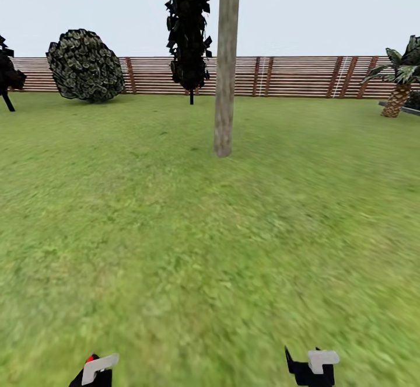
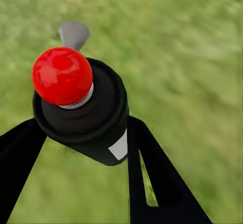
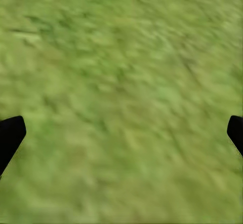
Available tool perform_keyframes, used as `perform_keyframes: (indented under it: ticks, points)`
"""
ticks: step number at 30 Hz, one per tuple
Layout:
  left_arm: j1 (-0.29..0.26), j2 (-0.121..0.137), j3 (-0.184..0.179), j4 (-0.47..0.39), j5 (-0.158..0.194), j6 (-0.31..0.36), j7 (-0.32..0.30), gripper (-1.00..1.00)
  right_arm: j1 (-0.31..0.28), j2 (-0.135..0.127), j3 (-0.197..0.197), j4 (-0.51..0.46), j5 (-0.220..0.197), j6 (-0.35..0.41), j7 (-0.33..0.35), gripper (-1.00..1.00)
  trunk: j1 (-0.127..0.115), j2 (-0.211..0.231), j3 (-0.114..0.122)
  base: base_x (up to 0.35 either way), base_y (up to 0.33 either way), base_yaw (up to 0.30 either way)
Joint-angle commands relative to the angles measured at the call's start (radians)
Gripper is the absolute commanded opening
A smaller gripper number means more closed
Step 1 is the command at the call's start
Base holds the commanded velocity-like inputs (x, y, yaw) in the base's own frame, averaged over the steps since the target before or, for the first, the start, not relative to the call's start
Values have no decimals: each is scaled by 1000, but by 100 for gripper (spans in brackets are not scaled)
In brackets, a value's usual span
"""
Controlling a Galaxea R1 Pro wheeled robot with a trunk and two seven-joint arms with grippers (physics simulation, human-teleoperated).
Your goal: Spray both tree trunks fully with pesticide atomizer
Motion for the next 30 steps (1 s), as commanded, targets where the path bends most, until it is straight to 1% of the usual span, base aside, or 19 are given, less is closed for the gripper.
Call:
perform_keyframes:
  ticks: [1, 30]
  points:
    - [-1, 0, 4, 1, -11, -3, 4, -100, -1, 0, 0, 1, 0, -3, 0, 100, 0, 0, -1, 338, 0, 0]
    - [-1, 0, 4, 3, -11, -3, 4, -100, -1, 0, 0, 1, 0, -3, 0, 100, 0, 0, -1, 338, 0, 0]
